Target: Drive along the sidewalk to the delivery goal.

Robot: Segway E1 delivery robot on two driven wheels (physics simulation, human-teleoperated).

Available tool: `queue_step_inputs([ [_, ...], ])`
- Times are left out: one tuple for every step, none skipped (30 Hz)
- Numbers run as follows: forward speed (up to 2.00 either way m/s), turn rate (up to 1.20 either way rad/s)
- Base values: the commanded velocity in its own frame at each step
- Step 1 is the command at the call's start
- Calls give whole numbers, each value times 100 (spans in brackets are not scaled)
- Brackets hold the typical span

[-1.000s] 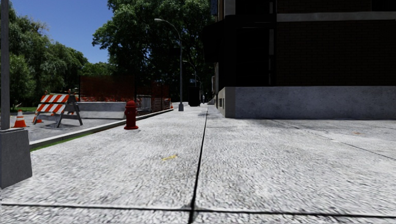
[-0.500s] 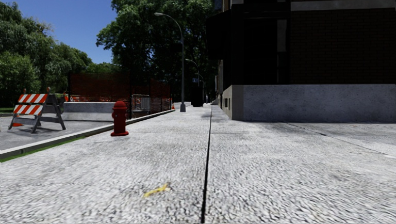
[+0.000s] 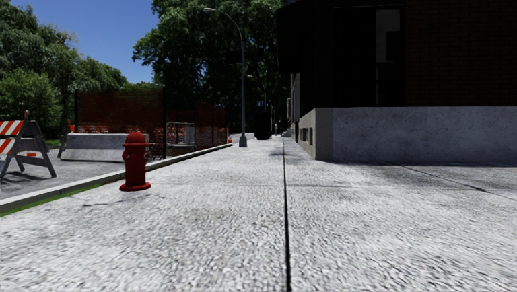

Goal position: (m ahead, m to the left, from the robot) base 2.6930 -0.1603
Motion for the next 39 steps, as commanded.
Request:
queue_step_inputs([
  [200,0],
  [200,0],
  [200,0],
  [200,0],
  [200,0],
  [200,0],
  [200,0],
  [200,0],
  [200,0],
  [200,0],
  [200,0],
  [200,0],
  [200,0],
  [200,0],
  [200,0],
  [200,0],
  [200,0],
  [200,0],
  [200,0],
  [200,0],
  [200,0],
  [200,0],
  [200,0],
  [200,0],
  [200,0],
  [200,0],
  [200,0],
  [200,0],
  [200,0],
  [200,0],
  [200,0],
  [200,0],
  [200,0],
  [200,0],
  [200,0],
  [200,0],
  [200,0],
  [200,0],
  [200,0],
])
